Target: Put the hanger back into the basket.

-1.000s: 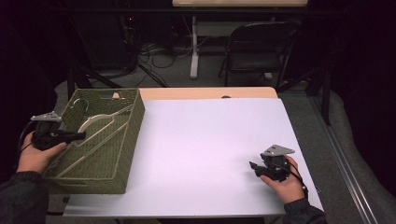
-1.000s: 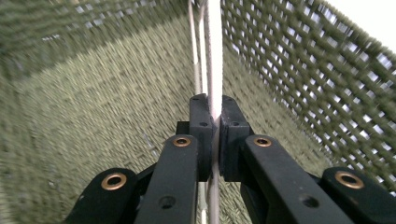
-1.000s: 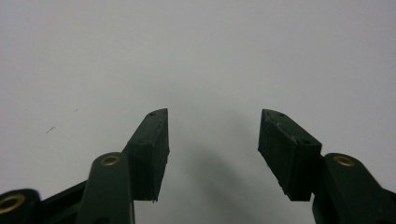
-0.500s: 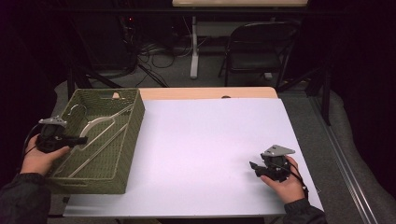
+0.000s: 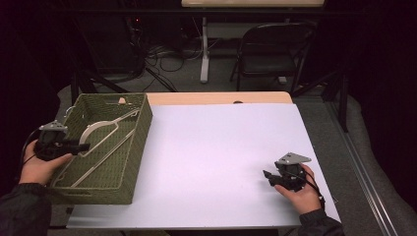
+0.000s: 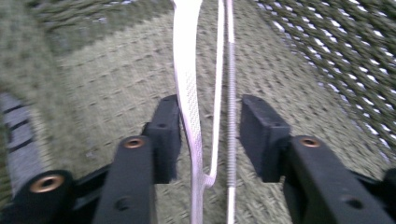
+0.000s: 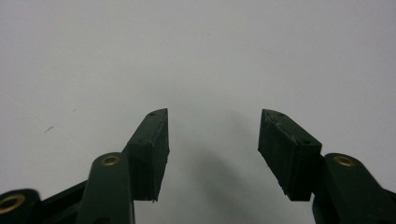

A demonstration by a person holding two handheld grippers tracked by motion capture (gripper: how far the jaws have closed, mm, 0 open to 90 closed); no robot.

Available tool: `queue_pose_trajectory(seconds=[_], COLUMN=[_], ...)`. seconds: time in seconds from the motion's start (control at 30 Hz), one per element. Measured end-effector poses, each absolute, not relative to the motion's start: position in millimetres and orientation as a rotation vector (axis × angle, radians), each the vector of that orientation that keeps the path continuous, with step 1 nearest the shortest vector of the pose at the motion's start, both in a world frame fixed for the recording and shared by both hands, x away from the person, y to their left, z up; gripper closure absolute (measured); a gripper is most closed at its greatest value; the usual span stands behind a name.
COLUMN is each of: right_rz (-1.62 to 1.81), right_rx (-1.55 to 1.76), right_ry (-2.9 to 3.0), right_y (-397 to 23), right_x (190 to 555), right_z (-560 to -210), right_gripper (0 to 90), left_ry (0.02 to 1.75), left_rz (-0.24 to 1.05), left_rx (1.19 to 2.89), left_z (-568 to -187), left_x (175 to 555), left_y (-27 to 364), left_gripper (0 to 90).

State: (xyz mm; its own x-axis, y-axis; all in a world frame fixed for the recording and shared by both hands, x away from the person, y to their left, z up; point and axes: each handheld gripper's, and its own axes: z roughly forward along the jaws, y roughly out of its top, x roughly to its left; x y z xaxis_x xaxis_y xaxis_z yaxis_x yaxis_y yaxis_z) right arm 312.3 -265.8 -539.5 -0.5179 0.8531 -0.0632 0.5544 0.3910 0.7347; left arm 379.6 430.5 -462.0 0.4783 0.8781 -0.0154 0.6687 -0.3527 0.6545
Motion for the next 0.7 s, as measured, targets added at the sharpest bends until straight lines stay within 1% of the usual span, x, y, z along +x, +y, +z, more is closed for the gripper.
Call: queue_pose_trajectory(seconds=[0.07, 0.17, 0.33, 0.7], right_rz=[0.948, 0.946, 0.949, 0.946], right_rx=[1.202, 1.207, 1.203, 1.203], right_ry=[2.207, 2.208, 2.204, 2.205], right_y=[-266, -267, -266, -267], right_x=[313, 313, 313, 313], right_z=[-541, -541, -541, -541], right_gripper=[42.5, 42.5, 42.5, 42.5], left_ry=[1.313, 1.366, 1.398, 1.402], left_rz=[0.484, 0.504, 0.496, 0.488], left_rx=[2.082, 2.035, 1.999, 1.965], left_z=[-459, -455, -451, -438], left_x=[378, 376, 373, 369], left_y=[436, 443, 450, 447], left_gripper=[47.1, 42.8, 41.6, 39.8])
